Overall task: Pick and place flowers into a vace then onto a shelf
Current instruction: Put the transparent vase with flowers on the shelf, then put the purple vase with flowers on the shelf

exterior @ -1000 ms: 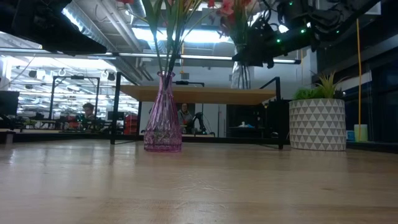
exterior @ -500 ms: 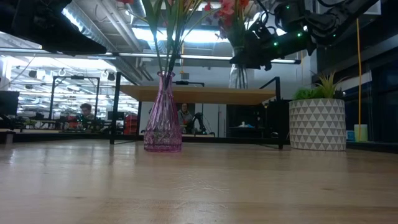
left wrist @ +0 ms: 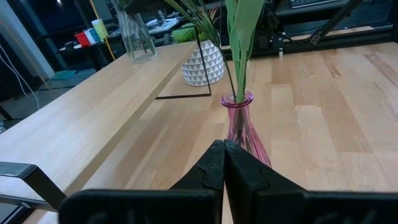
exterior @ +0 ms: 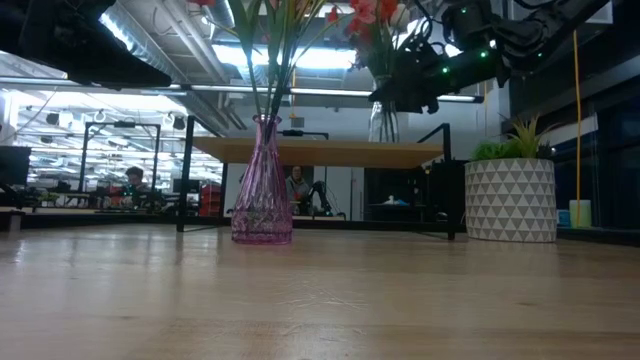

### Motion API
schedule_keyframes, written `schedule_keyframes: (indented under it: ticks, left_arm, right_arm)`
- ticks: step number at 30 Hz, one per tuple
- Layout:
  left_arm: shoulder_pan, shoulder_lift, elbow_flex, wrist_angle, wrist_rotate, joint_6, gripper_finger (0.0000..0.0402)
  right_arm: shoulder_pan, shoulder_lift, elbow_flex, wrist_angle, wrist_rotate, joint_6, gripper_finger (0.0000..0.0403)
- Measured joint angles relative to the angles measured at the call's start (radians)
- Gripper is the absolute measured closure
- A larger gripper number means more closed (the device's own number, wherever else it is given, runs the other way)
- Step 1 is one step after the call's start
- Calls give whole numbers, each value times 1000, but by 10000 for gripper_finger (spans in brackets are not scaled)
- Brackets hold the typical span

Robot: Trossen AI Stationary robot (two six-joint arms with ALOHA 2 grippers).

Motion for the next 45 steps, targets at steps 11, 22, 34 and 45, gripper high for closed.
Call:
schedule_keyframes:
  ticks: [11,22,34,45]
  left_arm:
    - [0,0,0,0,-3,0,387]
    - [0,0,0,0,-7,0,340]
    - [0,1,0,23,-52,0,234]
    - [0,5,0,45,-52,0,145]
  right_arm:
    - [1,-127,0,-172,0,28,95]
    - [63,-259,0,-314,0,19,113]
    - [303,-331,-1,-493,122,-81,367]
    - [564,-267,-1,-463,230,-52,398]
